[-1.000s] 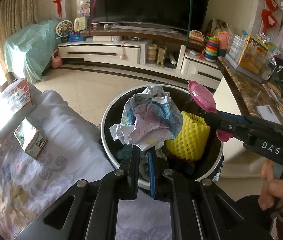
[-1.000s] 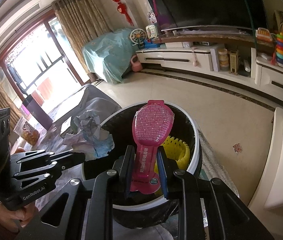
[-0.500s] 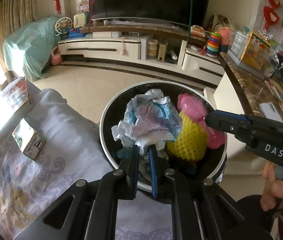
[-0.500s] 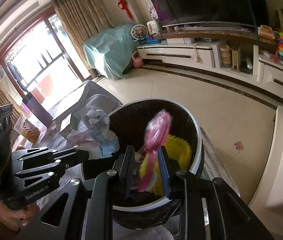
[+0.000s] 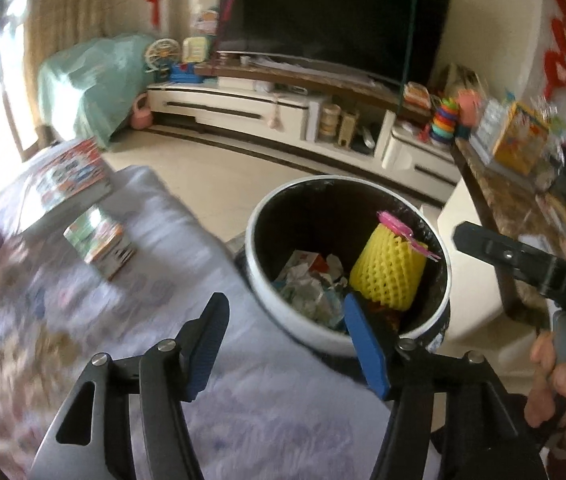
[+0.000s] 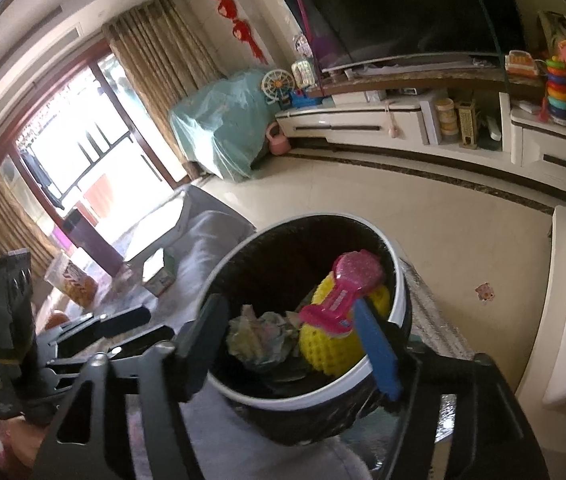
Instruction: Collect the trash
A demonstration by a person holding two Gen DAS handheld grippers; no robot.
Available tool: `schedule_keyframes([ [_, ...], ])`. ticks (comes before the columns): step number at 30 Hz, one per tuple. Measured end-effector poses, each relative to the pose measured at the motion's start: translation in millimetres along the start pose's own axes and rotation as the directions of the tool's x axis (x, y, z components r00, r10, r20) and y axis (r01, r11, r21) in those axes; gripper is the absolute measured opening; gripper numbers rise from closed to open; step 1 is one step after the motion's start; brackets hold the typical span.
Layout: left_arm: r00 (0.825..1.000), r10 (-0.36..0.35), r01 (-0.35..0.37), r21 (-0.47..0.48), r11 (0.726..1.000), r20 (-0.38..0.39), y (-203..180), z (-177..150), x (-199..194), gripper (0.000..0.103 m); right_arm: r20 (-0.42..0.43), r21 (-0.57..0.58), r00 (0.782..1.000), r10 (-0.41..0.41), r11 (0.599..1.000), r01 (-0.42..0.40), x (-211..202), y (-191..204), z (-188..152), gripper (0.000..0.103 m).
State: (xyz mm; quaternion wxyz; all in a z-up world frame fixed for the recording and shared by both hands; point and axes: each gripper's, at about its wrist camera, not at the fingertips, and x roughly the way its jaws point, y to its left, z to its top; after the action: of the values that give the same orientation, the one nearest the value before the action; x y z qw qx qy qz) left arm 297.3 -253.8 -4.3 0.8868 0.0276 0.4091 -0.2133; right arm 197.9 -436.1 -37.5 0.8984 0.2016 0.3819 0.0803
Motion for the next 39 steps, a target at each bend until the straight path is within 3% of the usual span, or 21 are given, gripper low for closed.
schedule_keyframes([
  [7,0.994,-0.015,0.030,-0.146,0.989,0.104,26.7,-57.0,-55.5,0.072,0.052,-0.006,0.998,0.024,1.000,-0.024,-26.7,27.1,-24.6,0.088],
  [15,0.979,0.021,0.016,-0.181,0.983,0.203,33.4,-114.4,-113.3,0.077,0.126,-0.024,0.992,-0.030,0.999,0.033,-57.6,58.6,-60.9,0.097],
  [19,0.960,0.012,0.036,-0.164,0.986,0.280,30.9,-126.8,-145.8,0.078,0.165,-0.050,0.985,-0.059,0.996,0.068,-75.9,75.8,-64.7,0.099],
  [22,0.937,0.025,0.031,-0.155,0.987,0.347,30.6,-132.7,-171.5,0.094,0.238,-0.111,0.968,-0.085,0.987,0.113,-98.4,95.4,-61.5,0.103],
  [23,0.929,0.038,0.023,-0.159,0.987,0.367,30.6,-136.2,-178.0,0.103,0.269,-0.125,0.959,-0.089,0.984,0.127,-105.7,100.5,-61.9,0.103],
  [28,0.892,0.131,-0.059,-0.177,0.983,0.433,25.9,-169.5,-196.5,0.102,0.399,-0.179,0.904,-0.154,0.954,0.242,-120.7,120.4,-74.1,0.103],
  [35,0.861,0.259,-0.216,-0.148,0.965,0.438,6.7,-199.2,-191.5,0.103,0.416,-0.148,0.890,-0.186,0.952,0.268,-102.9,111.3,-106.2,0.103],
  [39,0.850,0.288,-0.253,-0.139,0.957,0.441,-6.5,-201.5,-187.7,0.103,0.414,-0.128,0.891,-0.189,0.957,0.262,-97.7,105.8,-115.5,0.103],
])
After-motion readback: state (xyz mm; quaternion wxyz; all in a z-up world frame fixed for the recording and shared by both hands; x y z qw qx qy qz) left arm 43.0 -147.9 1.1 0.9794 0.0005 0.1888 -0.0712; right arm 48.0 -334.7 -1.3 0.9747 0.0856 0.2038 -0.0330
